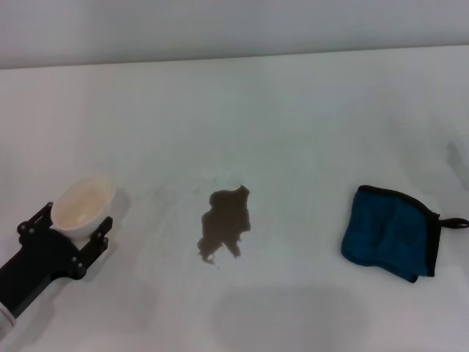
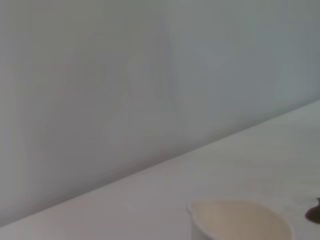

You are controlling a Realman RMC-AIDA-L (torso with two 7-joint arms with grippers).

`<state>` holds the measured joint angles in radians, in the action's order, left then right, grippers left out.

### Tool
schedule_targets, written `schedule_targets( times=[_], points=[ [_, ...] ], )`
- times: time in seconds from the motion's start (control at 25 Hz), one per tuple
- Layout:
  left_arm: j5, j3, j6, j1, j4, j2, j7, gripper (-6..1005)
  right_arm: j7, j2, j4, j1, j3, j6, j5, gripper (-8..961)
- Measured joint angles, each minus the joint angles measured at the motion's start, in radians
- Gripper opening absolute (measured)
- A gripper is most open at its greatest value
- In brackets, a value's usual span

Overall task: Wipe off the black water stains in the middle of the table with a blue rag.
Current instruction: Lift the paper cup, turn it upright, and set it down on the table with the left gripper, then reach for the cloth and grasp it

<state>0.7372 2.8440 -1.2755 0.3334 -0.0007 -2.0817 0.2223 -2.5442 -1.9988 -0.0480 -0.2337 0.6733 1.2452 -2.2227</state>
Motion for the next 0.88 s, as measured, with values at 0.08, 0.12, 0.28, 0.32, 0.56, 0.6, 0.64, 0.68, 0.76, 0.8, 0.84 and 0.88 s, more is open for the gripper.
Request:
schedule_targets(
  times=[0.08,0.12,0.28,0.32,0.56,0.6,0.64,0.68,0.76,0.8,0.84,0.88],
  points=[
    [0.018,0.0,0.001,-0.016,0.007,0.0,-0.019,600,0.0,0.0,0.0,-0.001,0.0,-0.006,0.0,839],
    [0.026,0.0,0.001,-0.023,0.01,0.0,-0.026,606,0.0,0.0,-0.001,-0.001,0.0,-0.009,0.0,839],
    [0.067,0.0,0.003,-0.044,0.028,0.0,-0.057,641,0.0,0.0,-0.001,-0.001,0.0,-0.017,0.0,839],
    [0.084,0.0,0.004,-0.049,0.032,0.0,-0.062,650,0.0,0.0,-0.002,-0.001,0.0,-0.017,0.0,838],
    [0.111,0.0,0.009,-0.057,0.043,0.0,-0.067,707,-0.003,0.0,-0.003,-0.001,0.0,-0.017,0.0,838],
    [0.111,0.0,0.009,-0.059,0.045,0.0,-0.067,717,-0.004,0.0,-0.003,0.0,0.0,-0.016,0.0,838],
    [0.111,0.0,0.01,-0.063,0.047,-0.001,-0.067,803,-0.006,0.0,-0.003,0.001,0.003,-0.013,0.0,838],
    [0.111,0.0,0.01,-0.065,0.049,-0.001,-0.067,890,-0.007,0.0,-0.003,0.002,0.006,-0.011,0.0,838],
    [0.111,0.0,0.01,-0.073,0.055,-0.001,-0.066,888,-0.009,0.0,-0.005,0.004,0.012,-0.008,0.0,838],
    [0.111,0.0,0.01,-0.077,0.058,-0.001,-0.066,887,-0.009,0.0,-0.005,0.005,0.014,-0.006,0.0,838],
    [0.111,0.0,0.011,-0.083,0.059,-0.002,-0.065,886,-0.01,0.0,-0.005,0.006,0.014,-0.005,0.0,839],
    [0.111,0.0,0.011,-0.09,0.059,-0.002,-0.065,885,-0.01,0.0,-0.005,0.007,0.014,-0.002,0.0,839]
  ],
)
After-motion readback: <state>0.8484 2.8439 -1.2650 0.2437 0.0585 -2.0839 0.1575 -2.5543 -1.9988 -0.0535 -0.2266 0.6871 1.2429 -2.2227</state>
